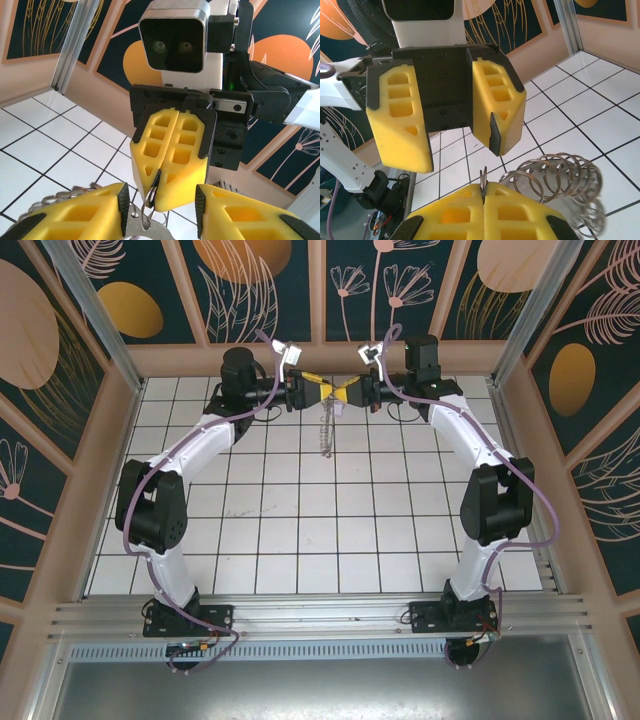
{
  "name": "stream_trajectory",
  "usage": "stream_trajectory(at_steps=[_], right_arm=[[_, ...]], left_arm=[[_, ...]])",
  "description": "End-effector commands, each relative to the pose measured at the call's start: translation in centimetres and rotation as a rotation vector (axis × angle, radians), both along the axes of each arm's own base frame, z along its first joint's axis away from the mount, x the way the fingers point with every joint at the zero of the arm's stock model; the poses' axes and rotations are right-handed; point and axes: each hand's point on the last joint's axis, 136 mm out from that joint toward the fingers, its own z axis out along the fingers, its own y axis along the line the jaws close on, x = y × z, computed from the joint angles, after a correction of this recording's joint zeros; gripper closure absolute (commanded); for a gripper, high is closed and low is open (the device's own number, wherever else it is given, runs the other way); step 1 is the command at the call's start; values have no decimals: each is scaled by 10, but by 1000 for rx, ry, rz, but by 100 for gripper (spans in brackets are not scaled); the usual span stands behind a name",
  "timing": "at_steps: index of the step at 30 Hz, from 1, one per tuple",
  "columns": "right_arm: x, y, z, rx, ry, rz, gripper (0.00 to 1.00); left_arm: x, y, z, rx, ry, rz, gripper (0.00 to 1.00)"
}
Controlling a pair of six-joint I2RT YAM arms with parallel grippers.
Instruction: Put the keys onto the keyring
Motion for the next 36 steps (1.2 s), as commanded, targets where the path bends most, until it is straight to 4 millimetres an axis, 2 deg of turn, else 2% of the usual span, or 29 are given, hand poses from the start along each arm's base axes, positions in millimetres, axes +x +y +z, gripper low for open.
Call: stream_trajectory(at_steps=[1, 6, 15, 26, 31, 34, 36], right_arm=[[-13, 0, 26, 43, -75, 41, 100], [-12, 0, 27, 43, -78, 37, 100], [-8, 1, 25, 48, -77, 30, 100], [-7, 1, 25, 52, -74, 33, 100], [-7, 2, 23, 51, -70, 34, 100], [-7, 2, 24, 51, -74, 34, 100], [-7, 1, 24, 51, -75, 32, 100]], left_arm=[[0, 0, -6, -14, 1, -23, 60], [1, 0, -12, -16, 16, -21, 59], [-1, -1, -9, -36, 14, -37, 66], [-3, -6, -6, -59, 11, -59, 78], [-4, -10, -6, -69, 17, -67, 78], [-3, -10, -9, -66, 21, -62, 72], [-3, -10, -11, -65, 24, -61, 72]])
